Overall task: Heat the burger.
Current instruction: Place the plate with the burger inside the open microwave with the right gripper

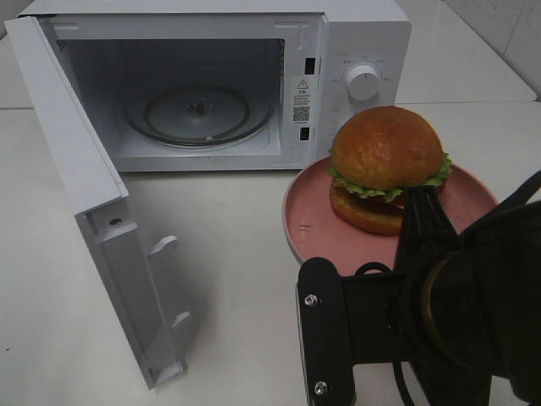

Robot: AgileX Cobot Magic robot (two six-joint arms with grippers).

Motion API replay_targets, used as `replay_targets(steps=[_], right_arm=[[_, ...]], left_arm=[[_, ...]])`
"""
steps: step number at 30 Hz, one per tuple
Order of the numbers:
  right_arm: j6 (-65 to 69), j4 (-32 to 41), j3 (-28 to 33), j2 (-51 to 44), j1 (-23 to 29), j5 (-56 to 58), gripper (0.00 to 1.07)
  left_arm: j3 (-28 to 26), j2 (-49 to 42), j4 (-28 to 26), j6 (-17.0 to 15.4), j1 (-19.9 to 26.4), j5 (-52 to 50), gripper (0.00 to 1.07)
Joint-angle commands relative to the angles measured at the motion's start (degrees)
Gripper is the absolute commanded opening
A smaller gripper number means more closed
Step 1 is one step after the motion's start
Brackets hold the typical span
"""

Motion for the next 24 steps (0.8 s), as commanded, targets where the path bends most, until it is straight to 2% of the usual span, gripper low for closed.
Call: replay_targets(steps=[1,11,18,21,24], right_arm=[[-3.7,-4.7,0.2,-0.7,0.2,-0.9,0.01],[-11.5,-9.7,0.2,-0.7,0.2,-6.2,0.01],[-8.7,-10.0,0.2,-0.7,0.2,-9.0,0.01],[-12.9,-9.5,0.4,-0.7,-0.6,-11.7,0.0],[-17.3,-7.4,0.4,-0.7,-3.8,-15.0,0.0]], left_arm=[[0.2,-1.0,-0.6,-0.1,0.0,-0.3,1.0],[0.2,-1.0,-0.6,-0.1,0.0,-0.3,1.0],[0.2,-1.0,-0.6,-0.1,0.0,-0.3,1.0],[0.2,-1.0,-0.6,-0.1,0.0,-0.3,1.0],[0.2,-1.0,-0.6,-0.1,0.0,-0.3,1.0]])
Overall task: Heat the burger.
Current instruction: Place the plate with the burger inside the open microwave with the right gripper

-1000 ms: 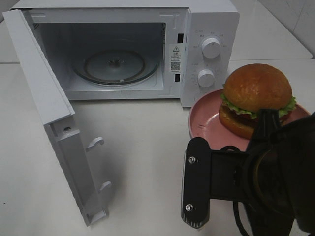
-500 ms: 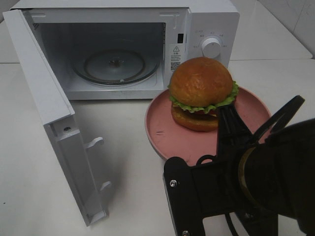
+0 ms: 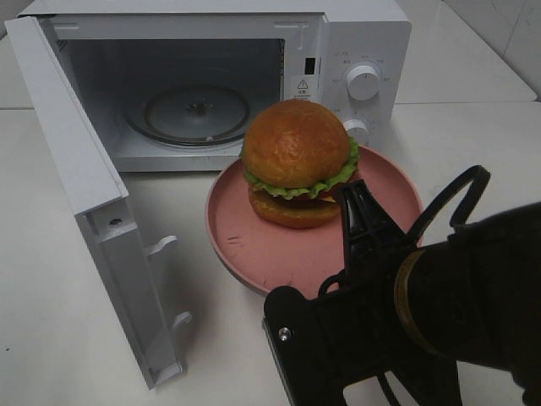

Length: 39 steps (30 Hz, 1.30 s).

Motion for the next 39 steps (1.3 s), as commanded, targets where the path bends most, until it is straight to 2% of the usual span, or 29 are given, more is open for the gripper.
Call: replay_targets(steps=[1,15,16,18,19,22,23,24,26,27,29,35,37,39], right_arm=[[-7.7,-0.6,-0.2,-0.7,-4.4,-4.1,0.0],[-24.0,1.4,-0.2,-0.7,-16.4,-16.2,0.0],[-28.8,4.5,-0.2,-0.7,-18.0,-17.8,0.0],[-30.9,6.2,-0.2,-0.7,-18.7,-18.2,0.0],[-36.8,10.2,-0.3,-0.7,-20.3,-18.7,0.0],[-39.2,11.6,-0.5,-0.7,-21.0,-18.7,0.0],[-45.3,16.2,-1.0,-0.7,-22.5,-19.1,0.0],[-45.3,16.2,-1.0,-0.7,-22.5,-19.1,0.0],[-53.6,23.8,-2.6,-0.7,-24.6,-19.1,0.0],[-53.6,23.8,-2.6,-0.7,-24.6,-19.1,0.0],[-65.0,32.0,-4.5,-0.7,-27.6,-18.4,0.0],[-73.5,37.8,-6.1,-0.7,-30.7,-16.4,0.0],[-79.6,41.8,-7.2,-0.7,-32.9,-16.3,0.0],[-80.7,42.1,-7.2,-0.7,-33.2,-16.5,0.0]], left_arm=[[0.2,-1.0,-0.6,-0.1,0.0,-0.3,1.0],[0.2,-1.0,-0.6,-0.1,0.0,-0.3,1.0],[0.2,-1.0,-0.6,-0.1,0.0,-0.3,1.0],[0.2,-1.0,-0.6,-0.1,0.0,-0.3,1.0],[0.2,-1.0,-0.6,-0.1,0.0,-0.3,1.0],[0.2,-1.0,-0.6,-0.1,0.0,-0.3,1.0],[0.2,-1.0,-0.6,-0.1,0.0,-0.3,1.0],[0.2,-1.0,-0.6,-0.1,0.0,-0.3,1.0],[0.2,-1.0,-0.6,-0.1,0.0,-0.3,1.0],[0.2,-1.0,-0.6,-0.1,0.0,-0.3,1.0],[0.2,-1.0,-0.6,-0.1,0.0,-0.3,1.0],[0.2,-1.0,-0.6,-0.1,0.0,-0.3,1.0],[0.2,-1.0,-0.6,-0.1,0.0,-0.3,1.0],[0.2,-1.0,-0.6,-0.1,0.0,-0.3,1.0]])
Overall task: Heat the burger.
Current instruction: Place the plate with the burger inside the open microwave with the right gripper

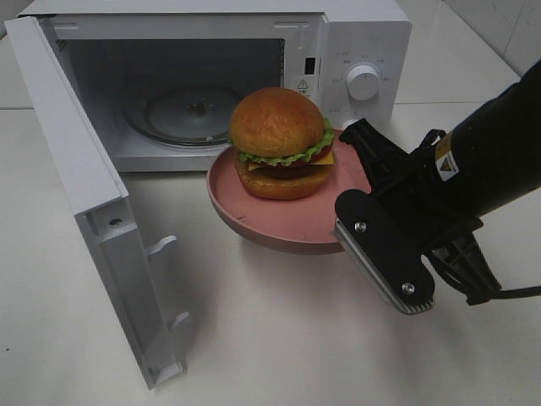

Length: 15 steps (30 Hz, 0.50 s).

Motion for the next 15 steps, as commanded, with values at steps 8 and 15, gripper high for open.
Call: replay_targets(steps=[8,15], right_arm=[[-6.4,3.2,-1.2,-0.9,-1.4,-4.6,0.0],[-6.8,4.9,-1.2,0.7,-1.4,-8.5,0.0]], left_arm=[[0.2,-1.0,-0.6,-0.1,0.0,-0.3,1.0],[0.2,-1.0,-0.6,-0.1,0.0,-0.3,1.0]])
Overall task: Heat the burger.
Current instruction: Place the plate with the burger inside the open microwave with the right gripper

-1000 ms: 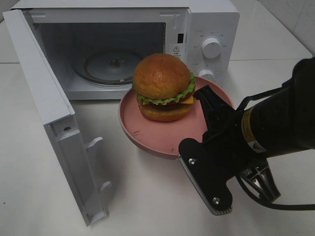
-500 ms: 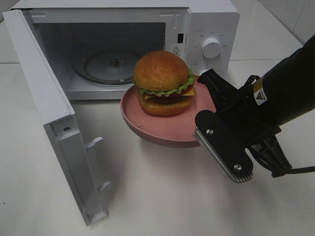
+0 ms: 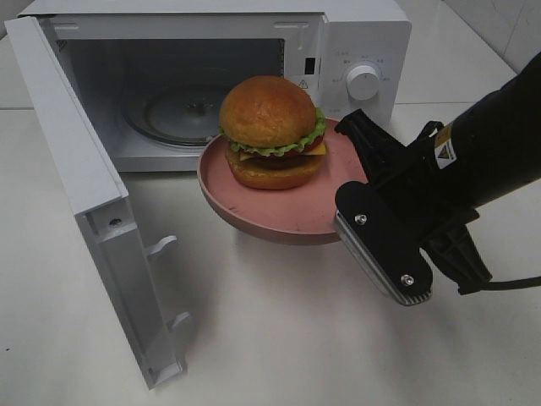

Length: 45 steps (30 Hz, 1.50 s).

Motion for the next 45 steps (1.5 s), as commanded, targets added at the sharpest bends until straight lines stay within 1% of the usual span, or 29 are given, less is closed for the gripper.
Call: replay_targets(steps=[1,6,9,11,12,22,23,24,26,27,32,45], right_arm=[[-1.9,2.0,-1.0,1.2,0.0,-7.6,0.0],[-4.0,4.3,-1.8,3.3,0.0,-8.9,0.0],[-5.8,5.8,-4.3,5.4,0.9,-8.9,0.0],[-5.8,6.1,-4.9,6.0,1.3,-8.9,0.0],[-6.0,6.8,-6.3,7.5,1.6,-8.9,0.0],[-6.0,7.0,-12.0,13.2,1.9,-8.6,0.0],[-6.2,7.0,-13.5,14.4,1.9,-8.5,0.0],[-6.2,7.0,-13.5,14.4,1.9,-8.5,0.0],[-6.2,7.0,-16.0,16.3,1.9,-7.0,0.0],[-6.2,7.0,-16.0,16.3,1.9,-7.0,0.0],[-6.0,6.9,-20.3,19.8,1.9,-6.0,0.0],[-5.2,5.1,-27.4,25.5,1.9,-3.7,0.0]], left_arm=[[0.2,-1.0,-0.6,-0.1,0.0,-0.3,1.0],[0.2,-1.0,-0.6,-0.1,0.0,-0.3,1.0],[0.2,-1.0,-0.6,-0.1,0.0,-0.3,1.0],[0.2,-1.0,-0.6,-0.1,0.0,-0.3,1.0],[0.2,-1.0,-0.6,-0.1,0.0,-0.3,1.0],[0.2,-1.0,-0.6,-0.1,0.0,-0.3,1.0],[0.2,-1.0,-0.6,-0.1,0.0,-0.3,1.0],[0.2,-1.0,-0.6,-0.1,0.0,-0.3,1.0],[0.2,-1.0,-0.6,-0.1,0.0,-0.3,1.0],[0.2,-1.0,-0.6,-0.1,0.0,-0.3,1.0],[0.2,-1.0,-0.6,-0.1,0.0,-0.3,1.0],[0.2,-1.0,-0.6,-0.1,0.0,-0.3,1.0]])
